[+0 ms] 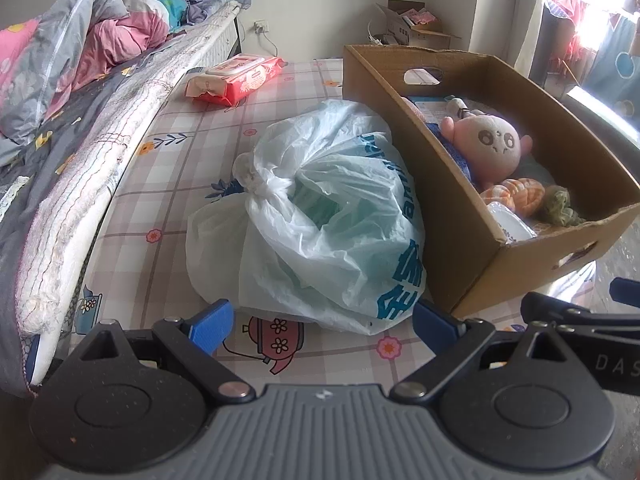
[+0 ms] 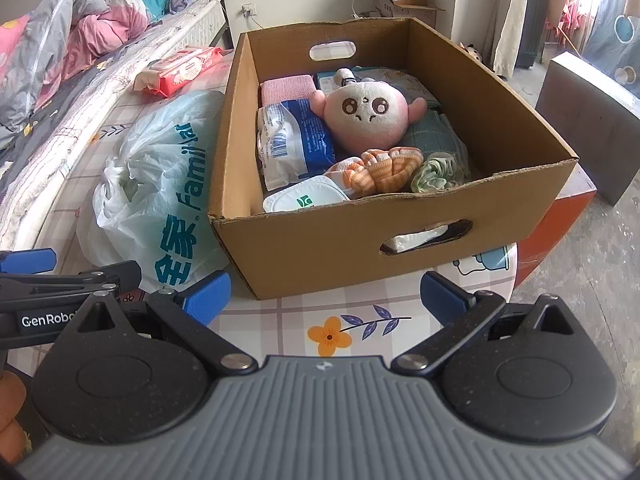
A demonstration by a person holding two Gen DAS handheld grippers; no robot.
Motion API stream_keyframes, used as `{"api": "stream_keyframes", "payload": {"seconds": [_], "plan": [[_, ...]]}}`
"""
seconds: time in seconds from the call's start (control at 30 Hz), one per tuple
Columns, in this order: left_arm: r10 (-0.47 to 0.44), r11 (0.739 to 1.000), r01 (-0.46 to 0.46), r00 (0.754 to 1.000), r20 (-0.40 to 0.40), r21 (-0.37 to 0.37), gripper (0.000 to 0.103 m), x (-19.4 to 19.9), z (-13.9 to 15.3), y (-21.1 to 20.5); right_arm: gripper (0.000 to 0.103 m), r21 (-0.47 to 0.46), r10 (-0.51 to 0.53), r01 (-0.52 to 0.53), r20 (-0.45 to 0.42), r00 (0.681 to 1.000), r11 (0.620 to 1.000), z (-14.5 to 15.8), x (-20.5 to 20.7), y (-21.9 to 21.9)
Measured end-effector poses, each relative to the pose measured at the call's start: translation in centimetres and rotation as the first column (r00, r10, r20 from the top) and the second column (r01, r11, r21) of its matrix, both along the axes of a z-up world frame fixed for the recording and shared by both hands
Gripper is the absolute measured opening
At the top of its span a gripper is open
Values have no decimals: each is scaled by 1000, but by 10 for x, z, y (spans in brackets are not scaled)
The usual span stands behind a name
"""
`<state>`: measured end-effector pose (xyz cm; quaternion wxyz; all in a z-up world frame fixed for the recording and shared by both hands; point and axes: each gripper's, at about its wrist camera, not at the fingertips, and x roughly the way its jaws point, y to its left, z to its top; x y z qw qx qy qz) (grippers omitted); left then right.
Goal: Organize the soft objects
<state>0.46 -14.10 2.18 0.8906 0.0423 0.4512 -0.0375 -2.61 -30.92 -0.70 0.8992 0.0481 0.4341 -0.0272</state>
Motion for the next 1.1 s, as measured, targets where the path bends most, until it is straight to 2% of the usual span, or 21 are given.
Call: {"api": "stream_keyframes", "payload": {"seconds": [1.1], "plan": [[3, 1000, -3, 1000, -6, -3, 97, 2, 0, 3, 102, -2, 6, -6, -6, 1000, 1000, -1, 5, 3]]}}
